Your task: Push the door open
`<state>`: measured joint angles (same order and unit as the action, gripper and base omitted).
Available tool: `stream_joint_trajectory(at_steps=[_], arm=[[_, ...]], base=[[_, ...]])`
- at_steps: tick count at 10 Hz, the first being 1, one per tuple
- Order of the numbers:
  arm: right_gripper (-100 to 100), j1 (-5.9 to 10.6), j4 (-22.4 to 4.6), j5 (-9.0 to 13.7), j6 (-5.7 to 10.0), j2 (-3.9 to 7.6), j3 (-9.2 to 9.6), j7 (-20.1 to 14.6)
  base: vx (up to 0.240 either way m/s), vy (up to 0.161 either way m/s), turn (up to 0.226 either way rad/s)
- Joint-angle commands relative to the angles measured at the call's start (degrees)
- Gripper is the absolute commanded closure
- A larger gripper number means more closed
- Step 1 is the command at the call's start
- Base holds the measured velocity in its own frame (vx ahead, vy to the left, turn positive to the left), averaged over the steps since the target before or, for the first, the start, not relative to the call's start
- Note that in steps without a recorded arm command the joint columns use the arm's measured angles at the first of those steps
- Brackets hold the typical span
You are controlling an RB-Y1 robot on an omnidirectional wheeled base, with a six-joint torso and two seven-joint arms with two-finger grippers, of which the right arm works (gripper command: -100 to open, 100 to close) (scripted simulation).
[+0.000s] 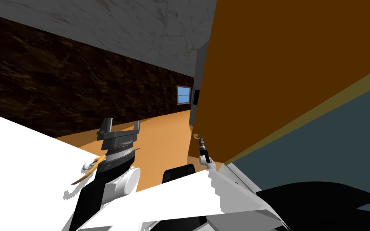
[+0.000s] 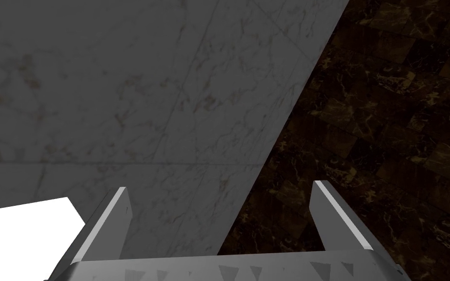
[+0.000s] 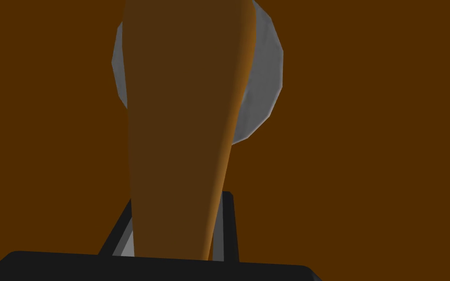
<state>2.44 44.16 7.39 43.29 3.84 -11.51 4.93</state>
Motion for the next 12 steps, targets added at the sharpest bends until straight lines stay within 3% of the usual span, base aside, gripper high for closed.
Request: stream_joint_trajectory(at_steps=[1, 5, 7, 9, 12], arm=[[100, -0.14, 0.28, 0.80, 0.13, 0.81, -1.73, 0.59], [100, -0.14, 0.24, 1.32, 0.16, 0.92, -2.70, 0.91], [100, -0.12, 0.16, 2.35, 0.22, 0.90, -4.63, 1.53], [100, -0.12, 0.16, 2.35, 0.22, 0.90, -4.63, 1.53], [100, -0.10, 0.06, 3.64, 0.29, 0.34, -7.04, 2.30]], base=[[0.184, 0.050, -0.082], [0.137, 0.034, -0.040], [0.199, 0.023, -0.076], [0.100, 0.033, -0.024], [0.182, 0.053, -0.080]])
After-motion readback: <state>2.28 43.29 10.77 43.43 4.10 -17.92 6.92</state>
